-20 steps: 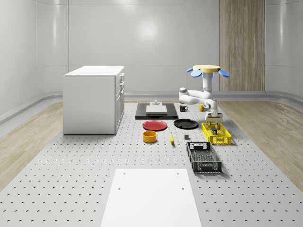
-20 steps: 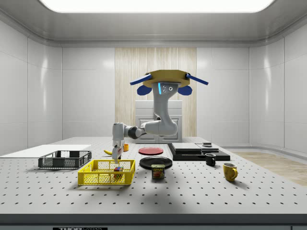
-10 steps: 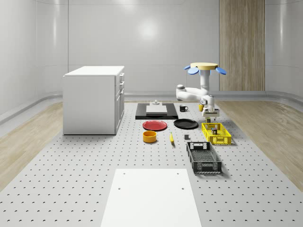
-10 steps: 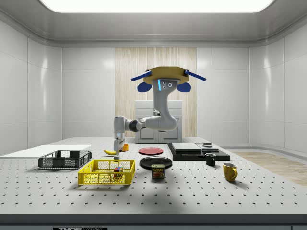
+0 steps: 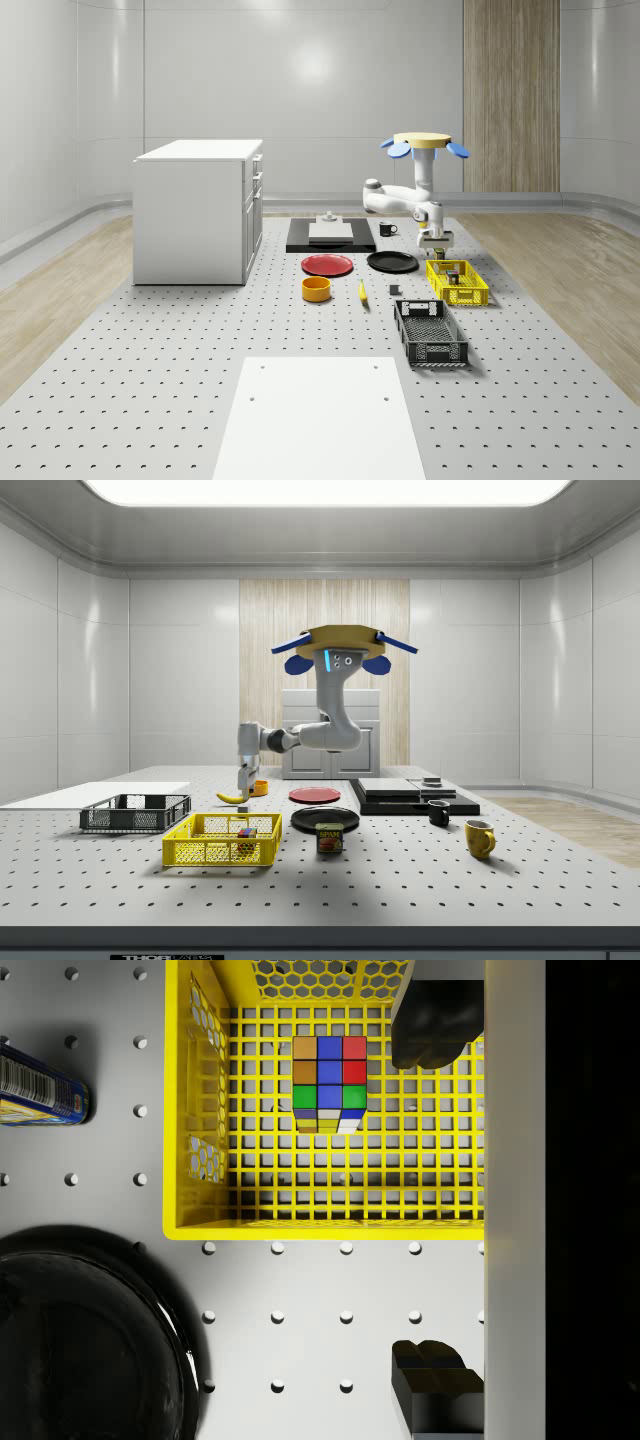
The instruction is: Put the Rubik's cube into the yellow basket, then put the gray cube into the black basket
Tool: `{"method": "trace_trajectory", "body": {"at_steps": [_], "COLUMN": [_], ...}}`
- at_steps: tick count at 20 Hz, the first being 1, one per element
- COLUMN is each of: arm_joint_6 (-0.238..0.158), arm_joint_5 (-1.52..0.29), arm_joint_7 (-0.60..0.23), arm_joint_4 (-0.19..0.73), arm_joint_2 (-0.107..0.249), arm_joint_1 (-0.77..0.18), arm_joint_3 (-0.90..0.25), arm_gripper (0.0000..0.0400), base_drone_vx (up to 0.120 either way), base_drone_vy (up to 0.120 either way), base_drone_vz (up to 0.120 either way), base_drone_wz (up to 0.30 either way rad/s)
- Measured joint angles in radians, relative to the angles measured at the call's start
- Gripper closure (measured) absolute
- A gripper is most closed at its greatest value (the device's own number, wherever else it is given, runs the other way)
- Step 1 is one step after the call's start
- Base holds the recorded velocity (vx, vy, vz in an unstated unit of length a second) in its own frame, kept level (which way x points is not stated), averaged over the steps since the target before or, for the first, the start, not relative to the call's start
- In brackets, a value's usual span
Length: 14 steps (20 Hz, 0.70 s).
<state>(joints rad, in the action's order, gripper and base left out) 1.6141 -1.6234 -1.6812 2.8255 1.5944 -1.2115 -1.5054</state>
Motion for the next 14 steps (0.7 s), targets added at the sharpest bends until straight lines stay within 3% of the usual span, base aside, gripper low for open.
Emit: {"method": "trace_trajectory", "body": {"at_steps": [14], "arm_joint_6": [0.008], "arm_joint_5": [0.004], "arm_joint_7": [0.0], "arm_joint_4": [0.0], "arm_joint_2": [0.009], "arm_joint_1": [-0.001], "arm_joint_3": [-0.001], "arm_gripper": [0.0], "base_drone_vx": [0.12], "base_drone_vy": [-0.12], "base_drone_vz": [0.0], "base_drone_wz": [0.0]}}
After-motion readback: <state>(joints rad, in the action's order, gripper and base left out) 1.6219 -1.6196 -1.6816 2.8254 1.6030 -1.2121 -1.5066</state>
